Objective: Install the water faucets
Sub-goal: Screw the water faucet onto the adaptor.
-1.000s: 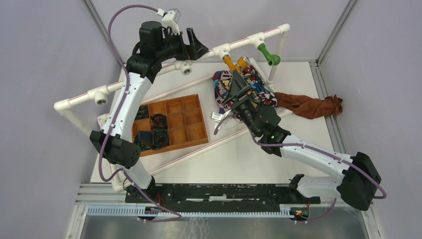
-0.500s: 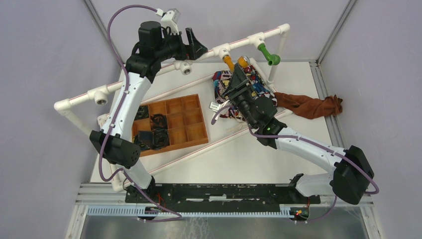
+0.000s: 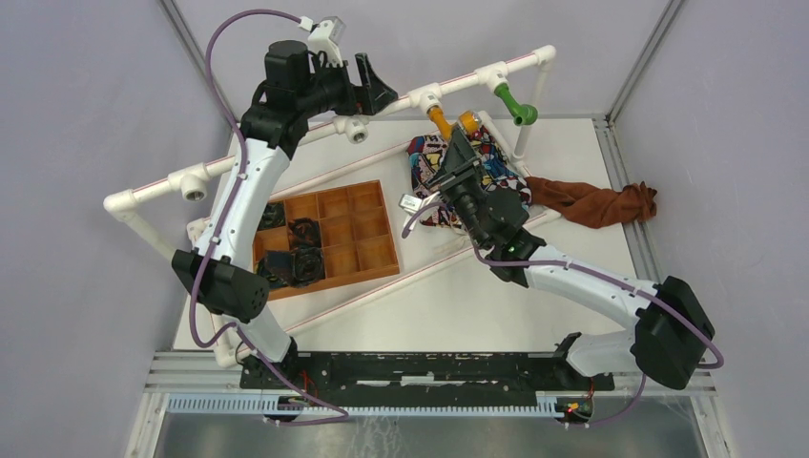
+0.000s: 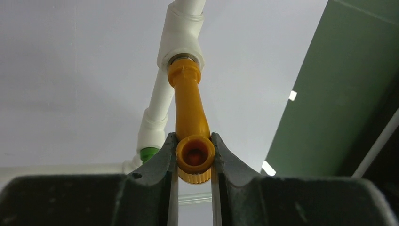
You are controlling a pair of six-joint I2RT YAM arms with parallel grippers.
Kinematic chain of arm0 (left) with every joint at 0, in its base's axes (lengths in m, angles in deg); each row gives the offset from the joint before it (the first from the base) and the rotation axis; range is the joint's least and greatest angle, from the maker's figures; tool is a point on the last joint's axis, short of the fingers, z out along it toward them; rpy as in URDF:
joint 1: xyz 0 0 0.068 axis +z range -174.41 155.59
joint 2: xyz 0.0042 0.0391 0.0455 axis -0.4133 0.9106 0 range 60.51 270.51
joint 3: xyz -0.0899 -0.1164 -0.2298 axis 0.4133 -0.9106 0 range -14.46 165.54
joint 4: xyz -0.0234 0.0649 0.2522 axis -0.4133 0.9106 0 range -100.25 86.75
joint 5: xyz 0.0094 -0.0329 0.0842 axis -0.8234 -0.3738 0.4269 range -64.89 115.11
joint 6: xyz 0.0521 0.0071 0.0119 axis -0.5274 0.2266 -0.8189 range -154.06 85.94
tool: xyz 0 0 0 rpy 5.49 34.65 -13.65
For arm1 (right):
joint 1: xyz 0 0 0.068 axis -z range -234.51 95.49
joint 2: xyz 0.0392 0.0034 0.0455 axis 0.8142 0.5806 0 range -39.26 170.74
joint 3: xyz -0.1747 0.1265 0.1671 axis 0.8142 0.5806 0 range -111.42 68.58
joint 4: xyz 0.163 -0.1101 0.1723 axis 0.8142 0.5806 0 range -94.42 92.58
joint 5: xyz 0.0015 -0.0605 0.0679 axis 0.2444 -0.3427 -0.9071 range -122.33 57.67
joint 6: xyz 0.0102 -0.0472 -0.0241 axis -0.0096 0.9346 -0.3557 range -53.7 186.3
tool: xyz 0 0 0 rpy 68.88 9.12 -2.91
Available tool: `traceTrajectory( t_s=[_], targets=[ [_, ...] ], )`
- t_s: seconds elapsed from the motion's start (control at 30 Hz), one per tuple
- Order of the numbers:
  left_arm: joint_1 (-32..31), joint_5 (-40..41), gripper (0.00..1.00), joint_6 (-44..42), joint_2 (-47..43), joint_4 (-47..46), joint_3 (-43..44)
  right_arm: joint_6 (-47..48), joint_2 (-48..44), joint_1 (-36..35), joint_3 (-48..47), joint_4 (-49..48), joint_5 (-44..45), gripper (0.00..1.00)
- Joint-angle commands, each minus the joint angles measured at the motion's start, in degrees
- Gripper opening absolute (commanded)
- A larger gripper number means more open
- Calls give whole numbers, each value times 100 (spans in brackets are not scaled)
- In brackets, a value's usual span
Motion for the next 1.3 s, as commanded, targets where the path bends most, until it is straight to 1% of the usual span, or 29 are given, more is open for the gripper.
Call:
traceTrajectory(
  t_s=[0.0,0.07,0.13,0.2,0.33,0.47,0.57,0.67,0.77,0.83,0.87,0.97,1.1,1.13,1.17,1.23,1.27],
  targets=[
    [-1,-236,100,-148,16,82,-50,-1209,-68,-181,-236,-514,465,0],
    [8,-230,100,-148,32,87,-43,-2078,-148,-232,-481,121,550,0],
    [5,-242,100,-148,45,93,-39,-2907,-213,-272,-702,559,577,0],
    [11,-255,100,-127,64,79,-39,-3646,-248,-288,-945,1058,528,0],
    [11,-292,100,-96,111,54,-52,-5418,-227,-288,-1548,1965,287,0],
    [6,-300,100,-85,140,32,-101,-7367,-154,-292,-2090,2536,-39,0],
    [4,-308,100,-78,161,25,-127,-8880,-174,-230,-2190,2638,-444,0],
    [4,-335,100,-100,139,57,-139,-10430,-330,66,-2002,2301,-1764,0],
    [12,-352,100,-131,111,118,-142,-11953,-331,478,-1965,1949,-2631,0],
    [14,-352,100,-157,74,122,-168,-13018,-354,846,-1701,1352,-3201,0],
    [12,-326,100,-164,52,122,-176,-13652,-376,1062,-1533,860,-3556,0],
    [18,-311,100,-164,-3,122,-182,-14968,-389,1443,-1128,-107,-3950,0],
    [14,-356,100,-140,-55,135,-183,-16332,-245,1661,-864,-882,-4155,1],
    [12,-356,100,-129,-66,143,-188,-16566,-174,1698,-861,-975,-4202,4],
    [12,-350,100,-126,-81,153,-190,-16734,-140,1739,-842,-1101,-4260,10],
    [12,-332,100,-126,-132,173,-212,-16809,-111,1774,-814,-1185,-4276,29],
    [12,-304,100,-136,-159,189,-212,-16768,-116,1783,-805,-1159,-4278,41]
  ],
)
